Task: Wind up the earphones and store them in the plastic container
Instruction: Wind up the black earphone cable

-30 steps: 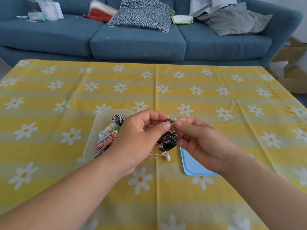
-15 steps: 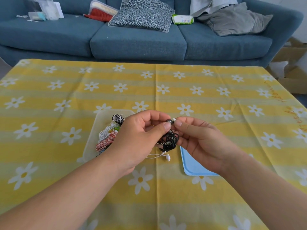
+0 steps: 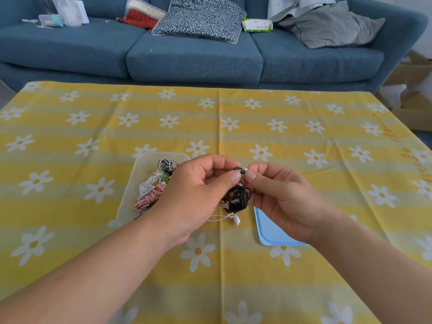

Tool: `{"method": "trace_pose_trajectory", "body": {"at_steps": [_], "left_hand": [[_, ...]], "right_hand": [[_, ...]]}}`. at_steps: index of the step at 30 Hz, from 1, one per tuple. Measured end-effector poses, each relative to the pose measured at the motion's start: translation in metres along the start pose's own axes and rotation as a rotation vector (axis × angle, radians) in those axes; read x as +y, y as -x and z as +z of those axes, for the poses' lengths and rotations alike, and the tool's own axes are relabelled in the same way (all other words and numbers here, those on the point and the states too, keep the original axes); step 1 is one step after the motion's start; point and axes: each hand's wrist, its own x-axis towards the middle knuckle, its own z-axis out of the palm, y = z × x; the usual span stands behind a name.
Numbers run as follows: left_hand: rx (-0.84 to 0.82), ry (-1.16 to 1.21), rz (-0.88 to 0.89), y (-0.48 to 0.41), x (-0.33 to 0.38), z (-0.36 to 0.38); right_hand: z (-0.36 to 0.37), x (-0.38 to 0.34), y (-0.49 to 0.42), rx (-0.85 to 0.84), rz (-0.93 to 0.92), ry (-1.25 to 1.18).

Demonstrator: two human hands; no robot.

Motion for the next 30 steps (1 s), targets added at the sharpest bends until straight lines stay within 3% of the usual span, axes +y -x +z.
{"method": "trace_pose_trajectory", "body": {"at_steps": [14,30], "left_hand": [[0.068,-0.146,0.116,0.0027,-0.0069,0.0012],[0.085,-0.068,0.029,0.001,-0.0094,0.0027]], "right_hand": [[0.0069,0.0069,0.0013,0.072,0.007,0.024],[0.0056,0.0077,0.0035,0.19,-0.079,0.044]]}}
